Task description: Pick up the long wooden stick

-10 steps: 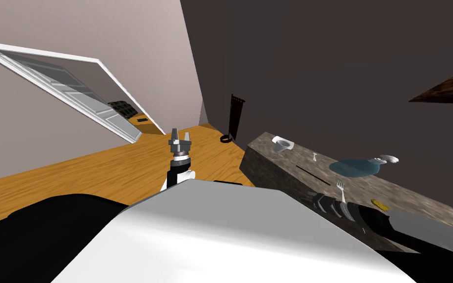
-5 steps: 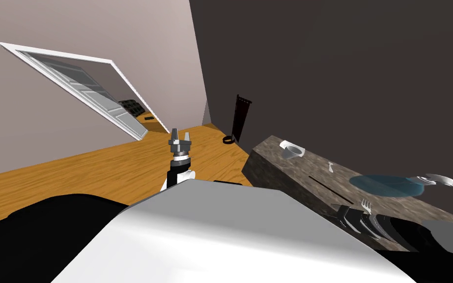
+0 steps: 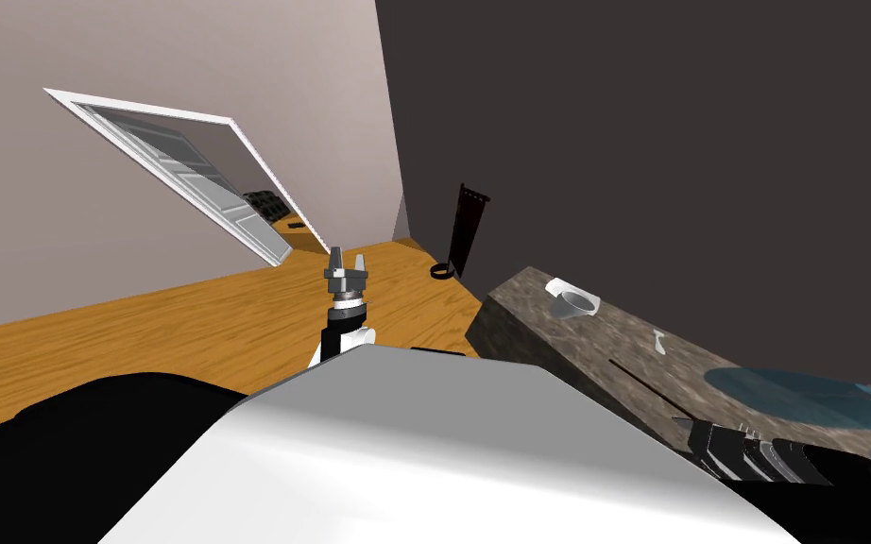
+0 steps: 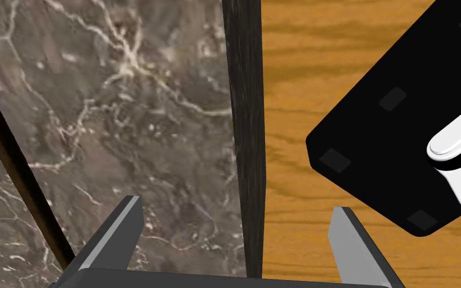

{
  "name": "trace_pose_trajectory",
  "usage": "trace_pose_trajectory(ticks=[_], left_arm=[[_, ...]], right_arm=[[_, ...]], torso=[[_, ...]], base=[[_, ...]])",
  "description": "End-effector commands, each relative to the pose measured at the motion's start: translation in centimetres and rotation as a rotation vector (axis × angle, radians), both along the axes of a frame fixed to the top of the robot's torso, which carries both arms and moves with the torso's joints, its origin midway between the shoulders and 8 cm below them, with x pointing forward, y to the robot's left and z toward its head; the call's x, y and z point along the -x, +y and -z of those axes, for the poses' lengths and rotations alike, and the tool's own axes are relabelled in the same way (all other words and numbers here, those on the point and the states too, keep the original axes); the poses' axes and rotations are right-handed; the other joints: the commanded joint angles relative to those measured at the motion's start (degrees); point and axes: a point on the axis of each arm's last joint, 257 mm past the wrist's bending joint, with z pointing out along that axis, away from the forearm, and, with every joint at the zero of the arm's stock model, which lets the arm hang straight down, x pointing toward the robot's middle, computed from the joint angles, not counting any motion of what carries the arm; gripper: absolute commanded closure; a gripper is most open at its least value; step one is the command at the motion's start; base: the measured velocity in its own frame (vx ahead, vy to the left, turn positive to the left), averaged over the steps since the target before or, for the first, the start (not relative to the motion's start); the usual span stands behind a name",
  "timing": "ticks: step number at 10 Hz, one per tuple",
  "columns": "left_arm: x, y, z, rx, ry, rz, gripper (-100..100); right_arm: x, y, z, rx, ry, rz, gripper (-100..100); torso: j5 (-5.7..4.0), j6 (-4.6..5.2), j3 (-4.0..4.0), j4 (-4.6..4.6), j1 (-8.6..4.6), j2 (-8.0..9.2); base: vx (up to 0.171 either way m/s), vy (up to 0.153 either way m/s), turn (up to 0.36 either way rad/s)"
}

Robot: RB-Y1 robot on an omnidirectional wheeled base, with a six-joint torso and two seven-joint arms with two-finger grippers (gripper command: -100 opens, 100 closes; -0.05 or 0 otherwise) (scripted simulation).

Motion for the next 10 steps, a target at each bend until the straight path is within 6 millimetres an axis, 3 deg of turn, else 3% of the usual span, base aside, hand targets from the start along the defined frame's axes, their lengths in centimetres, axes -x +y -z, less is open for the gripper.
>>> trace_pose_trajectory(ticks=[1,2,3,4,5,7,8,9,10], left_arm=[[0.0,0.0,0.0,0.000,0.000,0.000,0],[0.0,0.0,0.0,0.000,0.000,0.000,0],[0.0,0.0,0.0,0.000,0.000,0.000,0],[0.0,0.0,0.0,0.000,0.000,0.000,0],[0.0,0.0,0.0,0.000,0.000,0.000,0],[0.0,0.0,0.0,0.000,0.000,0.000,0],[0.0,0.0,0.0,0.000,0.000,0.000,0],[0.0,0.0,0.0,0.000,0.000,0.000,0],[0.0,0.0,0.0,0.000,0.000,0.000,0]], right_arm=[[1.3,-1.0,0.0,0.017,0.025,-0.005,-100],[4.9,-2.1,-0.3,0.043,0.106,-0.014,-100],[6.5,-2.4,-0.4,0.049,0.140,-0.017,-100],[6.5,-2.4,-0.4,0.049,0.140,-0.017,-100],[9.2,-2.5,-0.3,0.050,0.195,-0.018,-100],[11.3,-2.2,0.0,0.043,0.232,-0.017,-100],[10.6,-2.1,-0.2,0.044,0.219,-0.018,-100],[10.7,-2.1,-0.2,0.045,0.221,-0.018,0],[11.6,-1.8,0.8,0.045,0.220,-0.010,-100]], torso=[[0.00,0.00,0.00,0.00,0.00,0.00],[-0.03,0.03,0.02,0.00,0.03,0.07],[-0.02,-0.03,-0.06,-0.02,-0.05,-0.10],[-0.06,0.01,-0.16,-0.07,-0.22,-0.27],[-0.08,0.02,-0.08,-0.04,-0.16,-0.09],[-0.06,0.01,-0.06,-0.03,-0.20,-0.07],[-0.09,0.02,-0.01,-0.01,-0.24,0.01],[-0.04,0.04,0.13,0.04,0.04,0.27],[0.03,0.06,0.26,0.10,0.27,0.48]], base=[[0.149,-0.072,0.064],[0.202,-0.094,0.223],[0.257,-0.156,0.198],[0.169,-0.129,0.028],[0.182,-0.101,0.116],[0.164,-0.157,0.121],[0.063,-0.070,0.030],[0.013,-0.014,0.002],[0.013,-0.018,0.049]])
